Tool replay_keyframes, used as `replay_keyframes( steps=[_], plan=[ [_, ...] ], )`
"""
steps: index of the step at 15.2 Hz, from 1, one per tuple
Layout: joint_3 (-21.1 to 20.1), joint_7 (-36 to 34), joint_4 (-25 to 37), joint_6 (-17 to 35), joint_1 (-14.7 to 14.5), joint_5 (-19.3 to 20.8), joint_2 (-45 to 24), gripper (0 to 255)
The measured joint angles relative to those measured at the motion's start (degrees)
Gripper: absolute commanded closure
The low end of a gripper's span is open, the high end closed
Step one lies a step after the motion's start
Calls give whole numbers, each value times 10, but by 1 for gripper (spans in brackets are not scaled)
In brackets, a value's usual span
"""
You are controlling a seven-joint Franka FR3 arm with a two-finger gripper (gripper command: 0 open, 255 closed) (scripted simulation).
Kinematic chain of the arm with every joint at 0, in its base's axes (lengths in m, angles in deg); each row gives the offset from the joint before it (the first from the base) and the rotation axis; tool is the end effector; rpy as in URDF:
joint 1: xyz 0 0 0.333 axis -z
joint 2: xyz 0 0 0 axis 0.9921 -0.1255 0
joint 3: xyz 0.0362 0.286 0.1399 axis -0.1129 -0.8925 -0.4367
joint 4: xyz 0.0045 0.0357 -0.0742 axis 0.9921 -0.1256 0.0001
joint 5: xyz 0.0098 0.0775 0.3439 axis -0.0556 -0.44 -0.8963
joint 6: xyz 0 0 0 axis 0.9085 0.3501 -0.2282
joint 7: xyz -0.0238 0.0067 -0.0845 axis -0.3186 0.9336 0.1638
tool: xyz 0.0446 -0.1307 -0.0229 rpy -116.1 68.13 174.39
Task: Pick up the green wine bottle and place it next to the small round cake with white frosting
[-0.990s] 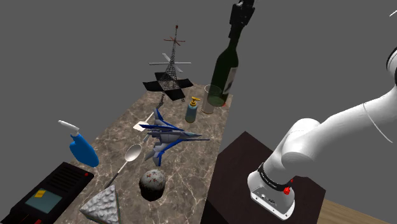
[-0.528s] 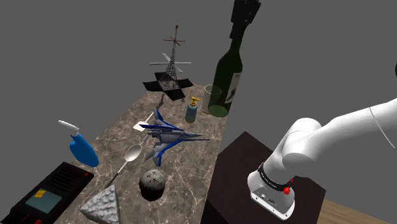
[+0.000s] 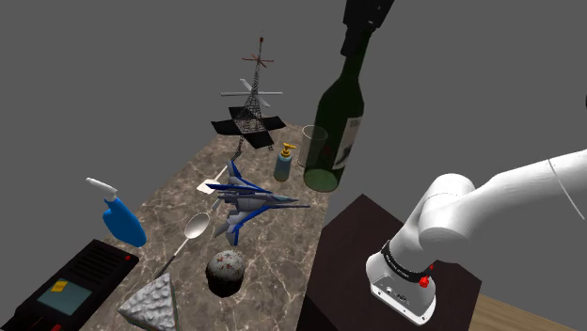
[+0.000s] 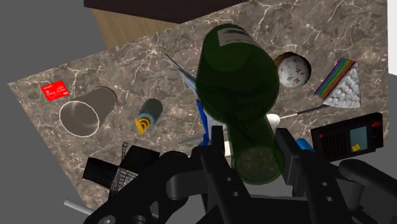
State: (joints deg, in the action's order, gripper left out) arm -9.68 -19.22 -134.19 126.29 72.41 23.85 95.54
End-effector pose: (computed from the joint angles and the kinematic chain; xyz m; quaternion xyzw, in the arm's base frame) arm 0.2463 0.1415 0.7317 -0.9965 -0.0768 -0.0257 0.0213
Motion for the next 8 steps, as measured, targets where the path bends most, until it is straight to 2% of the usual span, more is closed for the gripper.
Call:
replay_keyframes(
  steps=[8],
  plan=[
    [-95,-126,89,-48,-13,-41,-25,255]
  ],
)
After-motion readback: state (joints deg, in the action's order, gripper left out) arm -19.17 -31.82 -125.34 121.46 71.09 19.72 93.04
